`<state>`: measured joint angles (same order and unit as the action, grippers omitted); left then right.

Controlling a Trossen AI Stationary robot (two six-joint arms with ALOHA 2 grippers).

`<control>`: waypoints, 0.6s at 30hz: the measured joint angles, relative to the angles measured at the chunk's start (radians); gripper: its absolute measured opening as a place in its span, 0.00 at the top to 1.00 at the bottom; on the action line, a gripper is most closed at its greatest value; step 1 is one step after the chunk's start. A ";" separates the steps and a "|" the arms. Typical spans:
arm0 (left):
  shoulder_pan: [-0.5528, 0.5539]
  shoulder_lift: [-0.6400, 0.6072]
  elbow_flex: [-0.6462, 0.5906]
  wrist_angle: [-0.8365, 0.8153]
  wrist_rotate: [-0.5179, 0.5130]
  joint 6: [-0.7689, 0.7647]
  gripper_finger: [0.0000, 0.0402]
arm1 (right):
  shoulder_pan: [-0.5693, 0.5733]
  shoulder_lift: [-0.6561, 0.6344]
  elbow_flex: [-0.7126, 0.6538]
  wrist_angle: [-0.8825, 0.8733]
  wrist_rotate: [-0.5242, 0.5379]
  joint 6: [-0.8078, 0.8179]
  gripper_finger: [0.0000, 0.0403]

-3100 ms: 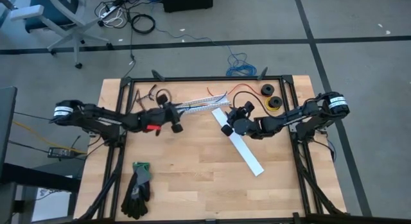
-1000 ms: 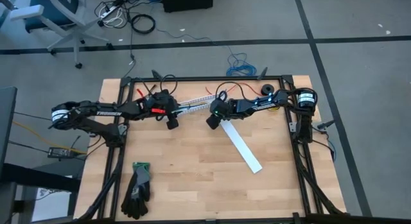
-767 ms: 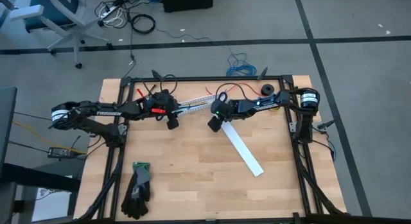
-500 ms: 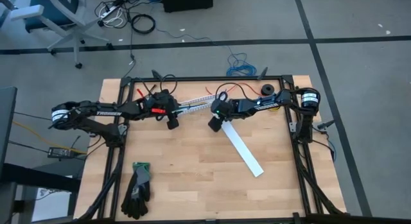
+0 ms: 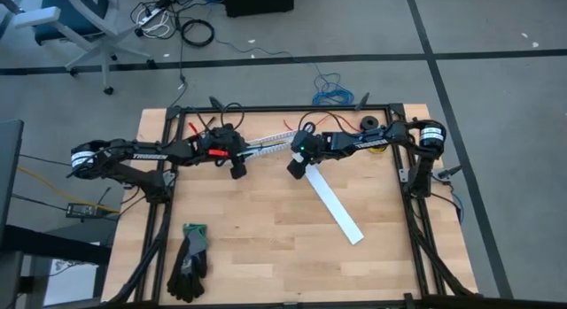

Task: Ziptie cables
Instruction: Close the white cable duct

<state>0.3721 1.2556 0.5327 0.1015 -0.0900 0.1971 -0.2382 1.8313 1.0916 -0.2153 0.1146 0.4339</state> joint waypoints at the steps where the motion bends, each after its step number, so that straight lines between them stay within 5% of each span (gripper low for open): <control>1: 0.000 0.000 0.000 0.000 0.010 0.000 0.60 | 0.001 0.000 0.000 0.000 -0.001 0.000 0.14; 18: 0.000 0.000 0.000 -0.001 0.052 -0.018 0.60 | 0.002 -0.027 0.000 -0.188 0.045 0.056 0.02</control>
<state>0.3721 1.2556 0.5327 0.1009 -0.0376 0.1787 -0.2363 1.8042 1.0920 -0.4038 0.1596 0.4900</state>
